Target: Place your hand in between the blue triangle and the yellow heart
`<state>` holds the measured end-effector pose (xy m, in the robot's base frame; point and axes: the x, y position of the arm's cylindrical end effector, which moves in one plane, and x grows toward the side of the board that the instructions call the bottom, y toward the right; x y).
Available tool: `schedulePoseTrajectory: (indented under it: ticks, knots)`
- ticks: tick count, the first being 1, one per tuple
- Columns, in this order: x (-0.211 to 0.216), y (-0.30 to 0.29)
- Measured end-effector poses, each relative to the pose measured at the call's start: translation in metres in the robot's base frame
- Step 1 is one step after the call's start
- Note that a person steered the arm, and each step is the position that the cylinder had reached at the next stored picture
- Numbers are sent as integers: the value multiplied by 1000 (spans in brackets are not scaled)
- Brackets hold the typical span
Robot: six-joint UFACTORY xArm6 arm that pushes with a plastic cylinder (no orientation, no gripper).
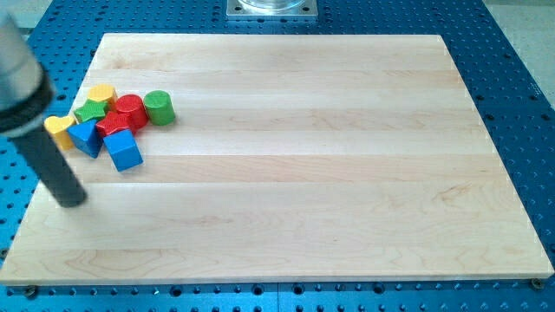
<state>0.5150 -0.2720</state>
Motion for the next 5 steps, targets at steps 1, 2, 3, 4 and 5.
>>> schedulePoseTrajectory:
  ticks: [1,2,3,4,5]
  knots:
    - [-7,-33]
    - [-41,-26]
    - [-61,-20]
    - [-93,-15]
    - [-139,10]
